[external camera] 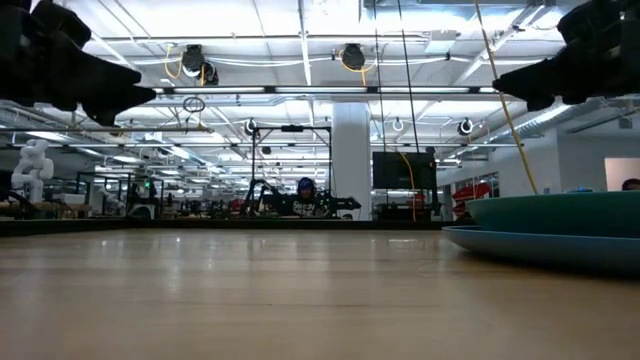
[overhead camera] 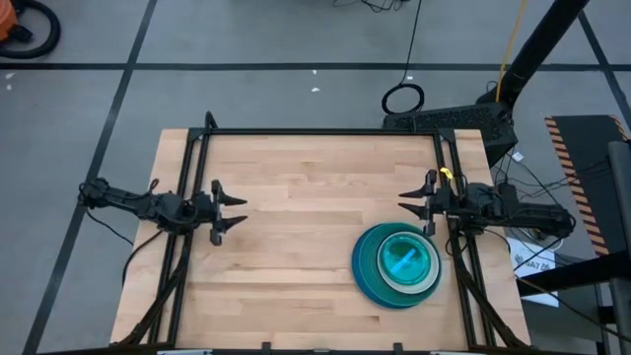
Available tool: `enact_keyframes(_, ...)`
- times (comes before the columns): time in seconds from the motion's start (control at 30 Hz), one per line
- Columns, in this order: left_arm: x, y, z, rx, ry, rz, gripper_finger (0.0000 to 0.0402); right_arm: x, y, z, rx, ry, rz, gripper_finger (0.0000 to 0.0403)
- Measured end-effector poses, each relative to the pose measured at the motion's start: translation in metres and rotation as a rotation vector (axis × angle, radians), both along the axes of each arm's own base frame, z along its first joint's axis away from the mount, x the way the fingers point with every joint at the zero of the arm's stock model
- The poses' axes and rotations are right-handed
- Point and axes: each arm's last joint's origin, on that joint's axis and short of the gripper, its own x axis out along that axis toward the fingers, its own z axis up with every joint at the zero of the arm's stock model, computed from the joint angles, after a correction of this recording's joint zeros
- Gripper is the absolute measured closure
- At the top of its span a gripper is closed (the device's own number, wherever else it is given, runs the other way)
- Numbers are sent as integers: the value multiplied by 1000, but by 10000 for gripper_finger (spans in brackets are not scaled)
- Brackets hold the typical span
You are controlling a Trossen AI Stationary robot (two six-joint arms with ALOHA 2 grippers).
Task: Stack plastic plates
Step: Return to Home Position
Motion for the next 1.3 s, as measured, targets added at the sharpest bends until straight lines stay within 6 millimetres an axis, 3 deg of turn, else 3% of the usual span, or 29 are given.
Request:
enact_keyframes(0.13,1,0,-2,29,-11,-9,174,5,0,-16,-10,-12,-2,298)
enact_keyframes(0.2,1,0,-2,35,-9,-9,174,6,-1,-13,-1,-65,-2,298)
enact_keyframes(1.3,1,0,2,42,4,1,174,9,-3,-17,36,-19,-58,298)
